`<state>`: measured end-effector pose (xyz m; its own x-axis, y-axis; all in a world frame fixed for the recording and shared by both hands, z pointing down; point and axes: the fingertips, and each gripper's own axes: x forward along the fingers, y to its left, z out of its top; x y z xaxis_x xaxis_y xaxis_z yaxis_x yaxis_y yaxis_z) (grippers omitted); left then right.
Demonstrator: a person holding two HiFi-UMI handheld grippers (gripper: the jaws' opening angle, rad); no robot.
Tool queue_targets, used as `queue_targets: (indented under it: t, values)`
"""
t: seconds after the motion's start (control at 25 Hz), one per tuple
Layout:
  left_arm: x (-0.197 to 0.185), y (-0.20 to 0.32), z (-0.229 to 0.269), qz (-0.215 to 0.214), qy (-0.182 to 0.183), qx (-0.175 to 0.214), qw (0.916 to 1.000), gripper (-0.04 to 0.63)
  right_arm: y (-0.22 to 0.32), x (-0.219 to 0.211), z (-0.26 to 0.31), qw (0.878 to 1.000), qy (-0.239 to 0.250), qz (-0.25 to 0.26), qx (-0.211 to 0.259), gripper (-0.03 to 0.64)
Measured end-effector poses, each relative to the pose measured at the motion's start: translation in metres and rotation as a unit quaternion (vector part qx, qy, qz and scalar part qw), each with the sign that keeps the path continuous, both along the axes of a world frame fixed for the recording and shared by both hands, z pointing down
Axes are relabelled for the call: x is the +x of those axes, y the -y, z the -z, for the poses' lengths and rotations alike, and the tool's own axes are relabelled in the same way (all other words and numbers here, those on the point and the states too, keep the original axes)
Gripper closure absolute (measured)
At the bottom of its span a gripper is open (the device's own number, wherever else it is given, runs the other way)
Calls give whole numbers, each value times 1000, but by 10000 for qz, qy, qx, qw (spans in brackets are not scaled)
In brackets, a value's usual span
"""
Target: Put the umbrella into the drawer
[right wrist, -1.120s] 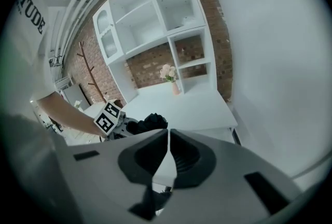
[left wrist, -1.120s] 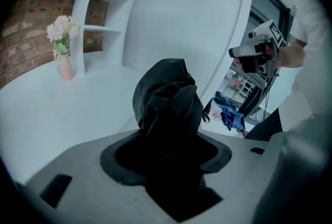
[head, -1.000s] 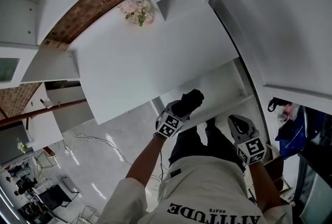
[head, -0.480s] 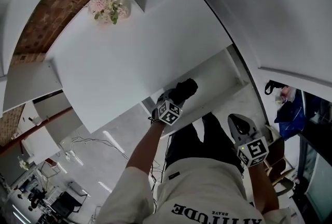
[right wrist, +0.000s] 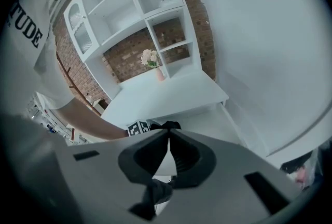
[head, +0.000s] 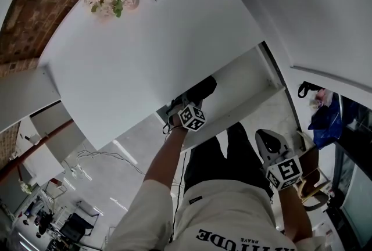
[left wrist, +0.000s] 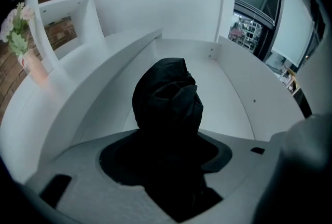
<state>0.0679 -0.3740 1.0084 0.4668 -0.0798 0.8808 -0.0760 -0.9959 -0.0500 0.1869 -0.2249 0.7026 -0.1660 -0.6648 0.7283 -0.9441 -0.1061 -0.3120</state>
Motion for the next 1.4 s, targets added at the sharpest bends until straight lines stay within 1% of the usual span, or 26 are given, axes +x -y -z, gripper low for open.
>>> queue_targets:
  t: [0.16,0.28,0.48,0.64,0.76,0.96,1.12,1.24,1.4]
  values:
    - [8,9,-5,168,-100,171,9997,331,-3,-7,-7,10000,21,5,-71,584]
    - [17,14,-6,161,-161,349,9991,331,-4,-12,-12,9999,44,13,-118,583]
    - [24,13,-11,-123,-86,482,9987,322,-1,-22,-13,9999,46,58,-90,583]
    - [21,3,-7,-338,-22,406,9986,288,4,-26,-7,10000,10,51,33,583]
    - [15,-5,1,-373,-13,393,9985,276,9,-27,1,9998,-26,54,175,583]
    - [5,-12,24,-292,-95,518,9982,276,13,-30,14,9992,-85,69,379,584]
    - [-6,-15,52,-247,-266,627,9974,276,15,-33,25,9985,-126,49,527,583]
    - [-17,-9,73,-49,-366,648,9972,278,18,-33,35,9977,-202,43,652,583]
    - [-28,-6,101,237,-501,563,9969,282,19,-30,50,9962,-287,33,816,583]
